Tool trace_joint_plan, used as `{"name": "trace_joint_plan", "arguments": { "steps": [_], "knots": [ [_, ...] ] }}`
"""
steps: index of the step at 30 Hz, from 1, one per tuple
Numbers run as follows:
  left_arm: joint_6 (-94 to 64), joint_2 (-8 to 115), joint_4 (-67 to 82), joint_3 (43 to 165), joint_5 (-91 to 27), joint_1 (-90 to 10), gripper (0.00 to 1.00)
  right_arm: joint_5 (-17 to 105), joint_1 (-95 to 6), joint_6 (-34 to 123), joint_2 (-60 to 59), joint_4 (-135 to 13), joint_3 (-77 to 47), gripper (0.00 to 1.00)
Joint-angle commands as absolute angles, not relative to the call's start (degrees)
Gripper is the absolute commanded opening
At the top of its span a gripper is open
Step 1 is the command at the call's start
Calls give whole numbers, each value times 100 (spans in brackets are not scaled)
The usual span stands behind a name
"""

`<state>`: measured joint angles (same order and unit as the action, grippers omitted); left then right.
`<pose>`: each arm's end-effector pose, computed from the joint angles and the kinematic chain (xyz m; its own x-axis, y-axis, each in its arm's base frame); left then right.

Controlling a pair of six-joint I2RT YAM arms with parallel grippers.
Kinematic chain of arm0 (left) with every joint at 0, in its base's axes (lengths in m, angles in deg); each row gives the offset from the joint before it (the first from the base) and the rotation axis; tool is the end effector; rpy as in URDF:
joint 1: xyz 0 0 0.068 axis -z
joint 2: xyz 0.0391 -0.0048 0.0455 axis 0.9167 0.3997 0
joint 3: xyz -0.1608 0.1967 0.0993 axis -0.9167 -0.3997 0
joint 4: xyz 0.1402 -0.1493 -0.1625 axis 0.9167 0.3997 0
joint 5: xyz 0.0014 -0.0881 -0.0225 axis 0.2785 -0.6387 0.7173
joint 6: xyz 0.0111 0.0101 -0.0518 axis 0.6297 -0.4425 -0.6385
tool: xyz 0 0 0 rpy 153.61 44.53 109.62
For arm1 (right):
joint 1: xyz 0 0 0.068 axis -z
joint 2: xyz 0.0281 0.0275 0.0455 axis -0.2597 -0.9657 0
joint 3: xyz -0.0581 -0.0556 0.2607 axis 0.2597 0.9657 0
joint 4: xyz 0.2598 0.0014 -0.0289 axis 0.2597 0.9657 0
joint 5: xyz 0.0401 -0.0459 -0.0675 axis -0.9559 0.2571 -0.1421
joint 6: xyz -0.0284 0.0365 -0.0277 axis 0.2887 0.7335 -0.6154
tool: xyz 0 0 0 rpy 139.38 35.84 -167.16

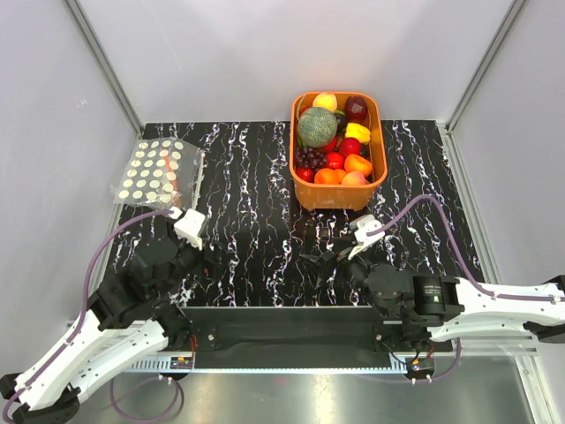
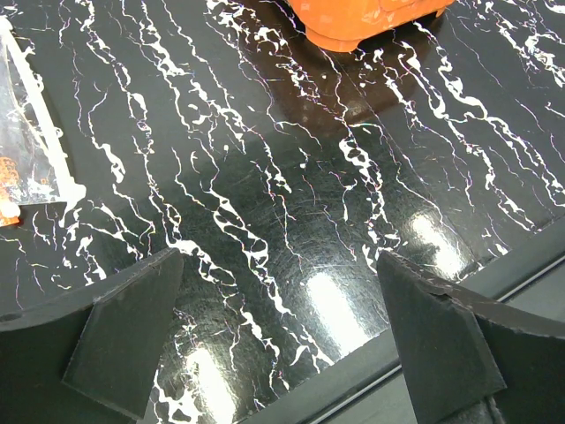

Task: Place the food in the zip-top bag and seal the zipper
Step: Pick up the zipper food storage bag at the center of the board.

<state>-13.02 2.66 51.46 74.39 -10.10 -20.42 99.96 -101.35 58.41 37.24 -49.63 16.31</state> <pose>0.0716 -0.0622 0.3123 -0.3725 0.1439 -0.9168 0.4946 0.8667 -0.0649 0.0375 0.1671 0.3393 -0.2305 0.0930 -0.9686 -0.5706 0.7934 0.2120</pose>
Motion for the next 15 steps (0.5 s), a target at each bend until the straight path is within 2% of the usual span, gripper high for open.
{"name": "trace_joint_plan", "arguments": {
  "steps": [1, 5, 11, 15],
  "knots": [
    [-1256, 313, 4837, 7450, -1076, -2065, 99, 10412, -10145, 5754, 3900, -4867, 1558, 100],
    [-1396, 444, 4846, 7607, -1033, -2065, 99, 10096, -10145, 5341, 3909, -4541, 1470, 100],
    [-2748, 1541, 4820, 7986, -725, -2091, 99, 11035, -10145, 5560, 3935, -4251, 1426, 100],
    [-3443, 2044, 4041, 7794, -1014, -2503, 99, 11185, -10136, 5525, 3944, -4180, 1356, 100]
  ]
}}
